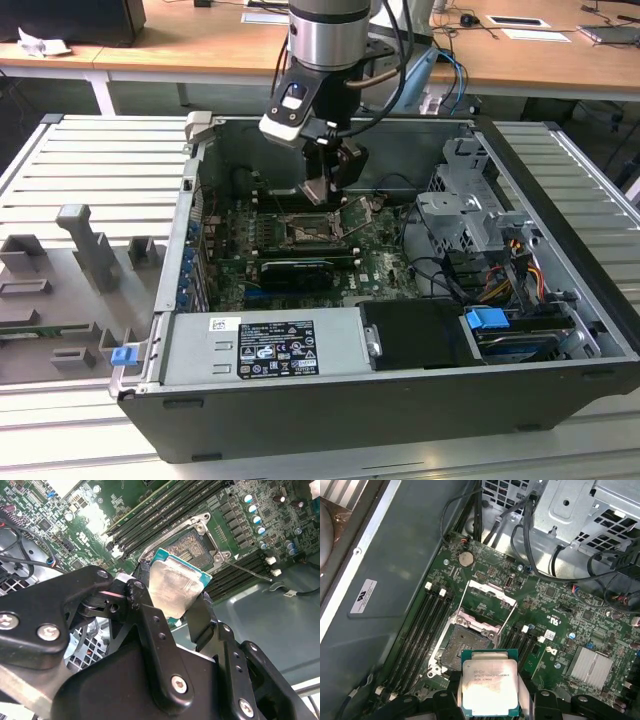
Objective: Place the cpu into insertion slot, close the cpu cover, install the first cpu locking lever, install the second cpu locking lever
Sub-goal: 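Place the cpu into insertion slot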
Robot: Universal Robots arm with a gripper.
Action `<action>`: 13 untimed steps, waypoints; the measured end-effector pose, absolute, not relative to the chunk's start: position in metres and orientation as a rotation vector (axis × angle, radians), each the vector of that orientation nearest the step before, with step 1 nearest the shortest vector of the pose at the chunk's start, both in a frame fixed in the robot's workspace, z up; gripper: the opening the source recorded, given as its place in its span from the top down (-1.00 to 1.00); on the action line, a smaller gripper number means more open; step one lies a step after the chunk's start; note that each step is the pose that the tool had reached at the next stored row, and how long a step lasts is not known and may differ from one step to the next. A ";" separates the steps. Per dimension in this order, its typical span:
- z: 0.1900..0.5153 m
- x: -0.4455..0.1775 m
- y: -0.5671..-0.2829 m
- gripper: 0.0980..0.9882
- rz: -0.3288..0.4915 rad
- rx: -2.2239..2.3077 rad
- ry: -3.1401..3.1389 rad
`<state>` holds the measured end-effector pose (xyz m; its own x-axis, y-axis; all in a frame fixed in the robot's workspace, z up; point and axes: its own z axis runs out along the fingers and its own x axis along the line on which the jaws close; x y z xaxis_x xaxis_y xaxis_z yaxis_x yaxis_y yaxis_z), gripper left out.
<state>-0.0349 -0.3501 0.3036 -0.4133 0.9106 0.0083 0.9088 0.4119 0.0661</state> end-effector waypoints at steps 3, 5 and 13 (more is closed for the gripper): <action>0.302 -0.035 -0.350 0.02 0.093 1.715 2.595; 0.301 -0.035 -0.350 0.02 0.092 1.750 2.571; 0.298 -0.035 -0.350 0.02 0.090 1.851 2.496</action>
<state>-0.0349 -0.3500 0.2981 -0.2906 0.9568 0.0080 0.9549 0.2895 0.0661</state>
